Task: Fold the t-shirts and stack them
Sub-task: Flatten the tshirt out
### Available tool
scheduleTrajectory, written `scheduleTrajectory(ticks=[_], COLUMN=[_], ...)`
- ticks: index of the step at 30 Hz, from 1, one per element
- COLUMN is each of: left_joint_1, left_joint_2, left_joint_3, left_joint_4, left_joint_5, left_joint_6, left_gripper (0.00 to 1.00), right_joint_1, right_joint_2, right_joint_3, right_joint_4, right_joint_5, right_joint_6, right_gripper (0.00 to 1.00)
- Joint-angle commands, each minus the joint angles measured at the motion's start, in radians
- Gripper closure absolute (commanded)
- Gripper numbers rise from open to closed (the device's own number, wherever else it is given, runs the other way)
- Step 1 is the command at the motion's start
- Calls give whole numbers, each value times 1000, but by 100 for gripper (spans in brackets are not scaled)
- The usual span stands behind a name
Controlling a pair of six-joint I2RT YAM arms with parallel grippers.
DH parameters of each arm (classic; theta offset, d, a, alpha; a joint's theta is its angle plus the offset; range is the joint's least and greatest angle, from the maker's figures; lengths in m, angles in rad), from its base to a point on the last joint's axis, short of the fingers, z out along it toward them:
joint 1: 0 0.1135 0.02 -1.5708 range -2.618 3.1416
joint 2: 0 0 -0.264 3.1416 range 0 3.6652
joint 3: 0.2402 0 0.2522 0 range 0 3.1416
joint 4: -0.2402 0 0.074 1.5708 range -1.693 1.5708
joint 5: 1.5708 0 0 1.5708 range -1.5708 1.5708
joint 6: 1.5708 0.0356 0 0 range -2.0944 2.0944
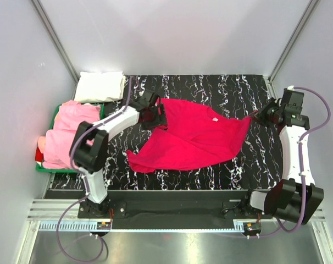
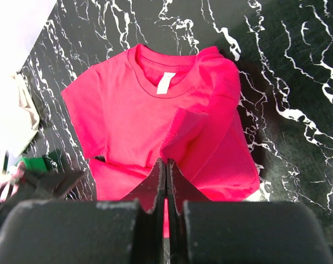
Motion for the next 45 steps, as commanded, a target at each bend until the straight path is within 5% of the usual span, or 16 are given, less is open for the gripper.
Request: scheduleTrajectory(ticks=[1, 5, 15, 20, 35, 39, 45], left_joint_1=[-34, -69, -116, -120, -103, -97, -96], left_joint_2=[133, 245, 242, 266, 357, 351, 346], left_joint_3=[176, 307, 275, 295, 425, 395, 372], left_joint_4=[-75, -185, -274, -285, -327, -304, -282], left_joint_5=[-75, -154, -335, -378, -404, -395, -384], left_joint_6=[39, 25, -6, 14, 28, 26, 28], left_gripper=[24, 26, 34, 23, 19, 33, 75], right_joint_1=[18, 24, 30, 32, 39, 41, 42], right_joint_2=[5, 14, 39, 37, 37, 39, 45], right_joint_3=[8, 10, -5, -15, -22, -24, -29], right_joint_4=[29, 34, 57, 61, 66, 69, 72], right_joint_5=[-27, -25, -42, -48, -51, -53, -53], right_joint_6=[-14, -15, -6, -4, -9, -9, -9], right_gripper=[100, 100, 100, 100, 100, 100, 100])
